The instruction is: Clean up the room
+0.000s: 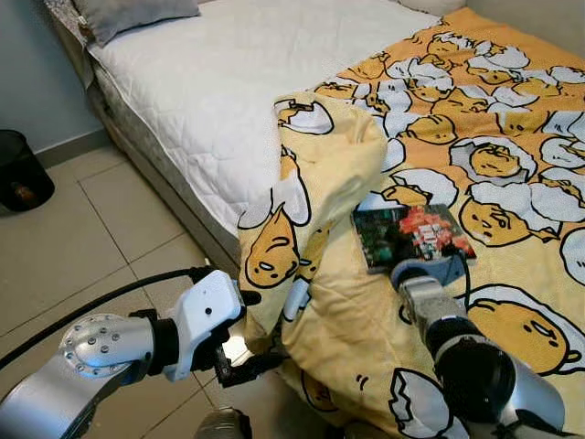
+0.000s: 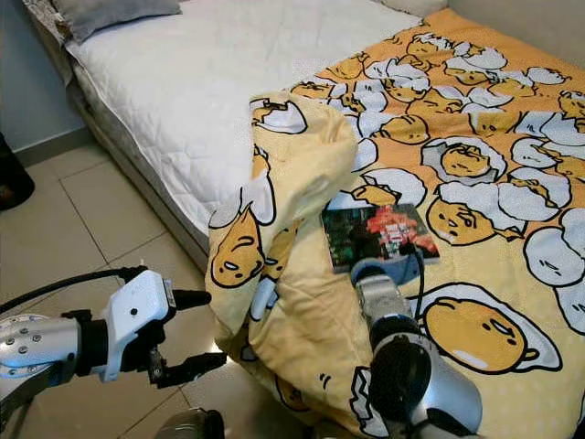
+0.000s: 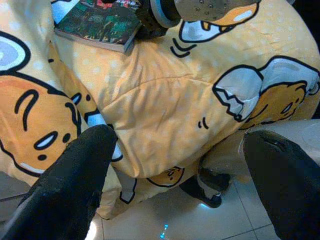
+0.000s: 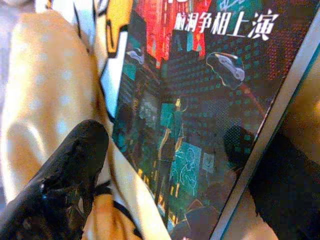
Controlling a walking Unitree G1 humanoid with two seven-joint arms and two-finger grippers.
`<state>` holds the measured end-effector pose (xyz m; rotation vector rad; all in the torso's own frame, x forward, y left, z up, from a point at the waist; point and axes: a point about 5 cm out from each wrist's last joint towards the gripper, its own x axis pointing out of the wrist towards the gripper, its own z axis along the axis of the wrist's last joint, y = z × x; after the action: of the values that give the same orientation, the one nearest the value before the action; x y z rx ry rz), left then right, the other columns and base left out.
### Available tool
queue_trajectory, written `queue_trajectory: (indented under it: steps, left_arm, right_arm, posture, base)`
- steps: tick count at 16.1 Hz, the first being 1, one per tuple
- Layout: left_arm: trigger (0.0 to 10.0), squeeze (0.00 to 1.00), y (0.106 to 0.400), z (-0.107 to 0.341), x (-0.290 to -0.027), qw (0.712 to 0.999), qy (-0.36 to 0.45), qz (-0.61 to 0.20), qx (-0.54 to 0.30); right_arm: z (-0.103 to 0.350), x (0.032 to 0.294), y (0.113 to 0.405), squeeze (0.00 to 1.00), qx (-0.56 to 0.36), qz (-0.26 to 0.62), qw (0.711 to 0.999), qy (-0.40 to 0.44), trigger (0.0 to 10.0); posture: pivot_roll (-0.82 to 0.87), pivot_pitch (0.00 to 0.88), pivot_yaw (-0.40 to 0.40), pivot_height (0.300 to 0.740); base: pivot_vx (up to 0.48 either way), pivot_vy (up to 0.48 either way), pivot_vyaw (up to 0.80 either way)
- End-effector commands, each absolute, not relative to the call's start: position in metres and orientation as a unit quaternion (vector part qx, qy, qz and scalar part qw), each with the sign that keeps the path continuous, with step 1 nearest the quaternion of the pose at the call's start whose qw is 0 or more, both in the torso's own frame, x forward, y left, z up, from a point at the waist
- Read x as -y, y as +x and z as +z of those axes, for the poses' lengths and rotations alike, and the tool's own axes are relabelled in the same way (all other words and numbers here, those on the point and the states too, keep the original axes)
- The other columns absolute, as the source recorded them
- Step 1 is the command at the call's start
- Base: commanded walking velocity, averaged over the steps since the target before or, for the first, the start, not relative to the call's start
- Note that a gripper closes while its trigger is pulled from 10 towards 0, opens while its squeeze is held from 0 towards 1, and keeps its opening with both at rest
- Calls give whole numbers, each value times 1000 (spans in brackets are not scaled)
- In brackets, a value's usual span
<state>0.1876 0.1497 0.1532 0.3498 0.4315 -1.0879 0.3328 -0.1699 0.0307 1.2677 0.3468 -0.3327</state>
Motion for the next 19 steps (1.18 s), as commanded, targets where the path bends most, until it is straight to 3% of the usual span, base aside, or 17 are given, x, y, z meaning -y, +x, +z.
queue_trajectory:
  steps: [1,2,3,19]
  left_arm:
    - [10000,0,185,156,-150,820,165,-509,-202]
    - [10000,0,184,156,-151,820,166,-509,-203]
    - [10000,0,183,156,-151,820,166,-508,-204]
    - [10000,0,187,155,-146,828,160,-499,-199]
  right_arm:
    - [39,169,339,0,-146,-145,779,592,7412]
    - [39,168,339,0,-148,-147,780,590,4275]
    - [38,167,339,0,-151,-148,781,587,0]
    - [43,163,343,0,-151,-133,797,569,0]
  posture:
    - [218,117,-31,740]
    - [221,124,-31,740]
    - [221,126,-31,740]
    - [211,99,-44,740]
  base:
    - [0,0,0]
    - [0,0,0]
    - [0,0,0]
    - [0,0,0]
